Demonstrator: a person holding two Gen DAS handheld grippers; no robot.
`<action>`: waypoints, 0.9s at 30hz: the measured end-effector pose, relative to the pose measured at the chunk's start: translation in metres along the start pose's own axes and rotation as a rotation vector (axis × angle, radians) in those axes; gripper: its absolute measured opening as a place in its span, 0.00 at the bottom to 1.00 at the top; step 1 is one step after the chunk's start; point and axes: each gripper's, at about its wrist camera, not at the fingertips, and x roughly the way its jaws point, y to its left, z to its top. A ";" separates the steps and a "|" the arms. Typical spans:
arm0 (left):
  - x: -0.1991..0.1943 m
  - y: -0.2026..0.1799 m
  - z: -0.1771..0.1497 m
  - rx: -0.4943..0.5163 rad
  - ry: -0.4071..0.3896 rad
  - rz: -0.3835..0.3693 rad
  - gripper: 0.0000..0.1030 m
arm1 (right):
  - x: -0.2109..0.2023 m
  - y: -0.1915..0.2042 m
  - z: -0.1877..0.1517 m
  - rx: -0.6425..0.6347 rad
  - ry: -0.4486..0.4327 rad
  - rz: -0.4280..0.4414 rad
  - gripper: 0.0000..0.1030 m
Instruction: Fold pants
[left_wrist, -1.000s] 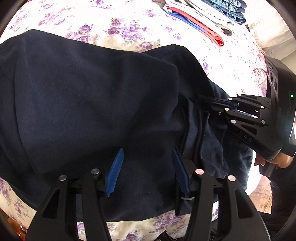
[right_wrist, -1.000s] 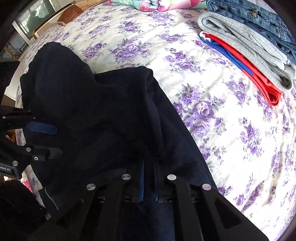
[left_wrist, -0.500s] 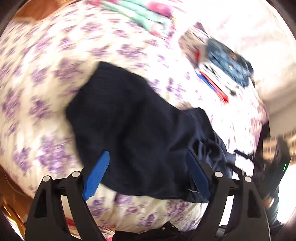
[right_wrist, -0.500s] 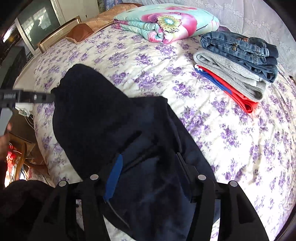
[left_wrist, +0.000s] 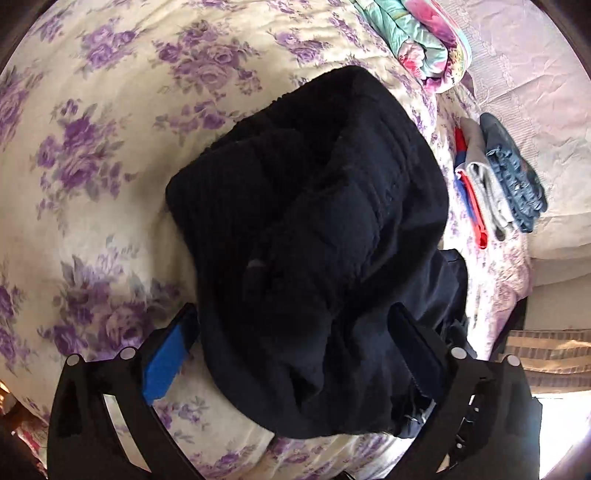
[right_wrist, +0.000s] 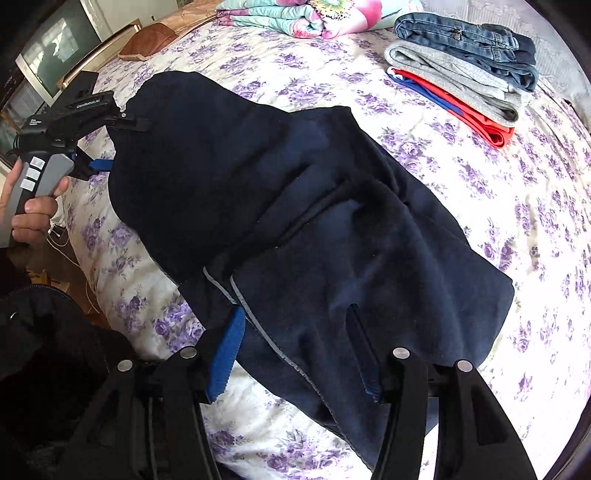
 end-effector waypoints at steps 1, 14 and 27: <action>0.001 -0.005 -0.001 0.032 -0.002 0.029 0.95 | 0.000 -0.002 -0.001 0.007 0.003 0.002 0.55; -0.044 -0.099 -0.032 0.404 -0.147 0.072 0.27 | 0.048 0.014 0.074 -0.058 -0.068 0.176 0.05; -0.064 -0.130 -0.056 0.485 -0.146 -0.011 0.25 | 0.104 0.018 0.098 0.024 0.035 0.245 0.04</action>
